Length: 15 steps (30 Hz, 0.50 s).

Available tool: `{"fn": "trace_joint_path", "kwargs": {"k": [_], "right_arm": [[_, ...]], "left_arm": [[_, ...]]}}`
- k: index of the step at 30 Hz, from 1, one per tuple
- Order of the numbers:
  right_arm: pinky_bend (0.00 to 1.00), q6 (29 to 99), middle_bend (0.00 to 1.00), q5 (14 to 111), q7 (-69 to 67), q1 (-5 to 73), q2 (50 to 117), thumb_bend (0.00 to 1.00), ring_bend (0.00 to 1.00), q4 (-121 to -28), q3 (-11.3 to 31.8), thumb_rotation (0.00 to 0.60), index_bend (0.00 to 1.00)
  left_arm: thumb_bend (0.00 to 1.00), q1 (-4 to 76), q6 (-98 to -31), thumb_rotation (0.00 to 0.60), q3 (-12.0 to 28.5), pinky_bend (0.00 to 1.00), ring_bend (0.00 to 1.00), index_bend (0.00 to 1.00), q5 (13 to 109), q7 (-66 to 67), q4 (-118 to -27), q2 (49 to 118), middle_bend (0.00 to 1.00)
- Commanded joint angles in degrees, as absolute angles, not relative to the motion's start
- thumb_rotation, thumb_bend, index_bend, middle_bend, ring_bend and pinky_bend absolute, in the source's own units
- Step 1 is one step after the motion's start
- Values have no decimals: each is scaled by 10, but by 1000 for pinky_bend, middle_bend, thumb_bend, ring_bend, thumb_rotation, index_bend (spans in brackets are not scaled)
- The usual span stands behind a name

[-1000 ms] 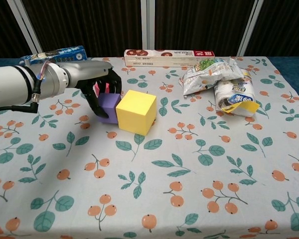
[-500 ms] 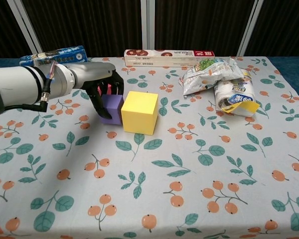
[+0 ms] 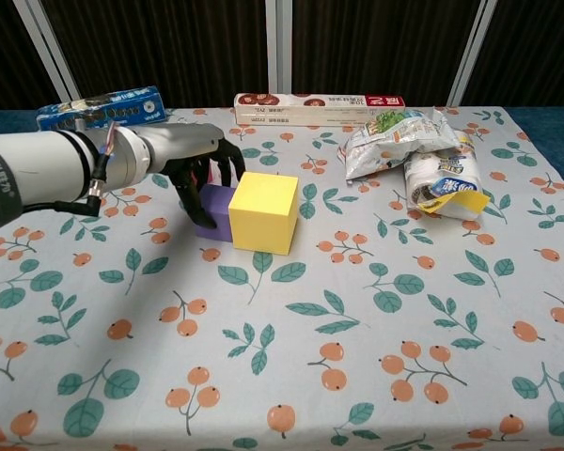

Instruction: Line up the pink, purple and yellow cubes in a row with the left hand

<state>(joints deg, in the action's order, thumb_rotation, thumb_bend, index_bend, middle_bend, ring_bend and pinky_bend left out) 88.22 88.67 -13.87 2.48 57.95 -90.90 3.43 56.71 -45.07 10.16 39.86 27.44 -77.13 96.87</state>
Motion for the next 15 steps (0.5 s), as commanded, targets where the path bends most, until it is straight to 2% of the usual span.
{"fn": "trace_joint_path", "kwargs": {"k": [1,8,15], "right_arm": [[115,882,170,887,-140,25,580,26,12,-909,34,600,94],[115,884,170,891,-140,26,579,26,12,-910,35,600,94],[115,886,170,896,-140,27,581,26,12,-910,35,600,94]], "left_arm": [[195,568,-450,600,98,313,502,325,394,277,-776,966,429],[189,554,-478,600,90,311,465,270,411,273,-825,928,359],[189,522,-537,600,66,303,435,270,465,279,-840,897,346]]}}
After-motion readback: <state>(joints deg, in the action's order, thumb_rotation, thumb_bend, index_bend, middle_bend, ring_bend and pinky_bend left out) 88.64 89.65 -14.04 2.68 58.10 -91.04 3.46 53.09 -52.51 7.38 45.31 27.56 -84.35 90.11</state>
